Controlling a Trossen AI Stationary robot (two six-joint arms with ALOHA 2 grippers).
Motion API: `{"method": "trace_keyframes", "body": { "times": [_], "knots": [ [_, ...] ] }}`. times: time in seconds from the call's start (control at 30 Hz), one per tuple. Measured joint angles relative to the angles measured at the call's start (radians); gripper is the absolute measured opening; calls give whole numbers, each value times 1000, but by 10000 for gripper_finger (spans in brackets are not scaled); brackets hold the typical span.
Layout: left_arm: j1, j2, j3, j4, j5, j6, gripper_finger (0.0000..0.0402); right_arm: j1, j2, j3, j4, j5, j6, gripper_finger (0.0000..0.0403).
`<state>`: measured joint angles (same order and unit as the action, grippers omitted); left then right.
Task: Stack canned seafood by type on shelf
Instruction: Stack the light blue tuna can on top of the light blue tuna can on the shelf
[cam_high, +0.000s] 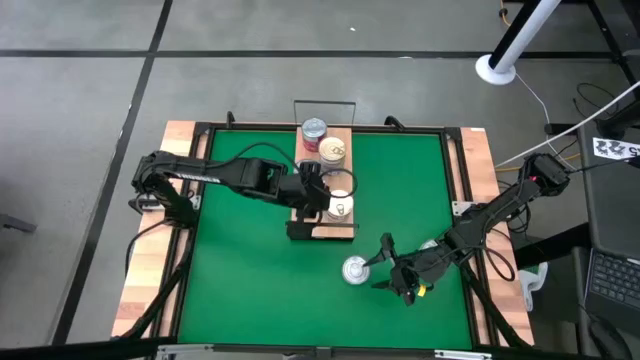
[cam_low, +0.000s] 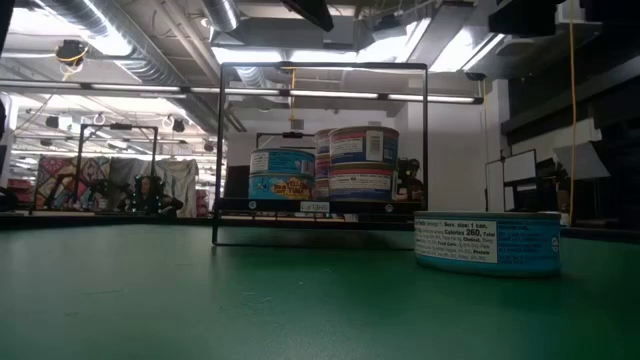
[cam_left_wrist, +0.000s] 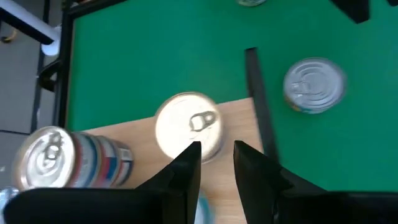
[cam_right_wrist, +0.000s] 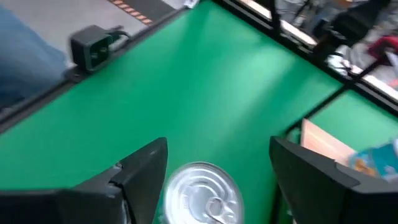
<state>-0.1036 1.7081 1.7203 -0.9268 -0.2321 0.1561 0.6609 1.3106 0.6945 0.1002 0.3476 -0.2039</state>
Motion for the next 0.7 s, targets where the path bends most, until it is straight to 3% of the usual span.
{"method": "trace_keyframes", "body": {
  "times": [0.3,0.47,0.7],
  "knots": [
    [-110,0,0,40,1,-85,90,0,15,0,-23,-28,24,280],
    [-161,0,0,63,2,-84,90,0,82,0,-51,-79,22,280],
    [-202,4,0,98,2,-107,90,0,173,0,-48,-67,-52,279]
  ]
}}
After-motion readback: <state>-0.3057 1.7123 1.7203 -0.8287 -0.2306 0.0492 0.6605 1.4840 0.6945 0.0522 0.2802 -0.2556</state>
